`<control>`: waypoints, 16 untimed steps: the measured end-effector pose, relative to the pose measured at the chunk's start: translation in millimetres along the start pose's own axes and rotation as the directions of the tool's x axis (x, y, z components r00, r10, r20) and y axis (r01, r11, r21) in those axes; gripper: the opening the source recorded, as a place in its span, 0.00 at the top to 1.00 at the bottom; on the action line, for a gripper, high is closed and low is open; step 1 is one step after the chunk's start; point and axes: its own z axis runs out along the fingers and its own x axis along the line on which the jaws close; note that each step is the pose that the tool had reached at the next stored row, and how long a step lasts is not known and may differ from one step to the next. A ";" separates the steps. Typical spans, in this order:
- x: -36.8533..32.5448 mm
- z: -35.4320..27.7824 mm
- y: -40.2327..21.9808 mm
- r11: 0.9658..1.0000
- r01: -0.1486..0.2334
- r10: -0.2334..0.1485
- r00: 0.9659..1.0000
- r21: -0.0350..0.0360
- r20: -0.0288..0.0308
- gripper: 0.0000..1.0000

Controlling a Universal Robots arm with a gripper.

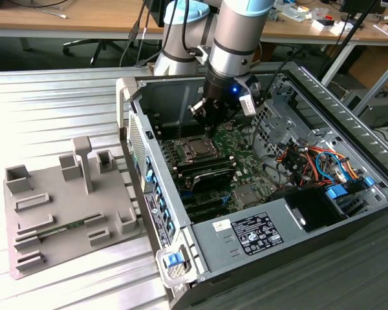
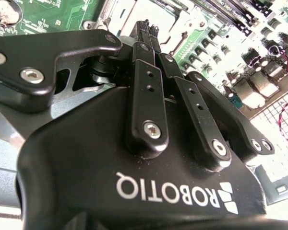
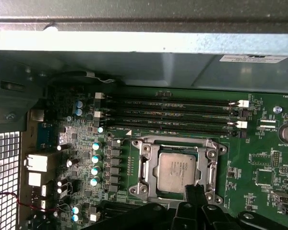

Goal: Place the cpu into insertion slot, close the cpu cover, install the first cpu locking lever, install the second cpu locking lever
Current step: 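Install the first cpu locking lever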

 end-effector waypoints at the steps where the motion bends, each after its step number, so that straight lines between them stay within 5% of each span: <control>1: 0.0 -0.1 0.0 1.000 0.000 0.000 1.000 0.000 0.000 0.89; 16: 0.3 -5.5 -0.1 1.000 0.000 0.000 1.000 0.000 0.000 0.89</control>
